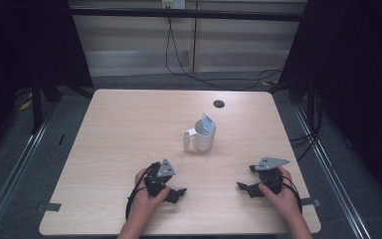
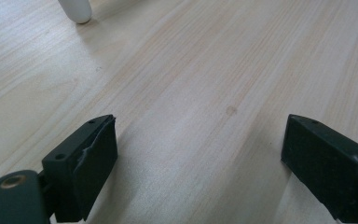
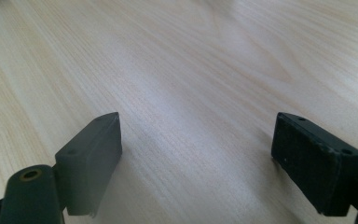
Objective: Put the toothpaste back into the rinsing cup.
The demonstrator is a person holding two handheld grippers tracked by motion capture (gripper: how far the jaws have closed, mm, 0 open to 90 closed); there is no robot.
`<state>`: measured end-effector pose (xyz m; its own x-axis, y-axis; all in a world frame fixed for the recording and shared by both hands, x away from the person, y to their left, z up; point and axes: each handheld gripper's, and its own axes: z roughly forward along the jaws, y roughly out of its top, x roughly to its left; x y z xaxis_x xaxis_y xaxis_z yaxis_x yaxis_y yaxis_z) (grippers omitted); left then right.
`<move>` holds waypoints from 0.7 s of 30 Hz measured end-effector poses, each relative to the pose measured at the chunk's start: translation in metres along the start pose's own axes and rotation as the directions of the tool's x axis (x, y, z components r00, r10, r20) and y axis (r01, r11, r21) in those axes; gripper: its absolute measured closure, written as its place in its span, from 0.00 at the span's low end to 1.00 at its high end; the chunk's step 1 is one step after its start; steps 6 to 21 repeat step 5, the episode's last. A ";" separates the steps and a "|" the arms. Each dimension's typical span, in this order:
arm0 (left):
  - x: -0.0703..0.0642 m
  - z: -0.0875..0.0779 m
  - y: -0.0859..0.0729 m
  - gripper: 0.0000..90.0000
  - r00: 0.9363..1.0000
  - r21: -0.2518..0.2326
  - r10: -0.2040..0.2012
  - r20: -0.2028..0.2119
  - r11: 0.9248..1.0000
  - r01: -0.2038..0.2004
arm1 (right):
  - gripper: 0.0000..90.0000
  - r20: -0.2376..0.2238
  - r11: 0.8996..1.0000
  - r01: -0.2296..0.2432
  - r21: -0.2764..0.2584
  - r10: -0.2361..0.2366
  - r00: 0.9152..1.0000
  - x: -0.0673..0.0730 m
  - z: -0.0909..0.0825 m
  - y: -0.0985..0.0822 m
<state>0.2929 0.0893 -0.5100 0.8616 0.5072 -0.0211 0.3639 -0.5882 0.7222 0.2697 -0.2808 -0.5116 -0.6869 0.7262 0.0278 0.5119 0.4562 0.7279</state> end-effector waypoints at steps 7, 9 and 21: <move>0.000 0.000 0.000 0.12 1.000 0.000 -0.003 -0.002 1.000 0.003 | 0.17 -0.001 1.000 0.003 0.000 -0.003 1.000 0.000 0.000 0.000; 0.000 0.000 0.000 0.12 1.000 0.000 -0.003 -0.002 1.000 0.003 | 0.17 -0.001 1.000 0.003 0.000 -0.003 1.000 0.000 0.000 0.000; 0.000 0.000 0.000 0.12 1.000 0.000 -0.003 -0.002 1.000 0.003 | 0.17 -0.001 1.000 0.003 0.000 -0.003 1.000 0.000 0.000 0.000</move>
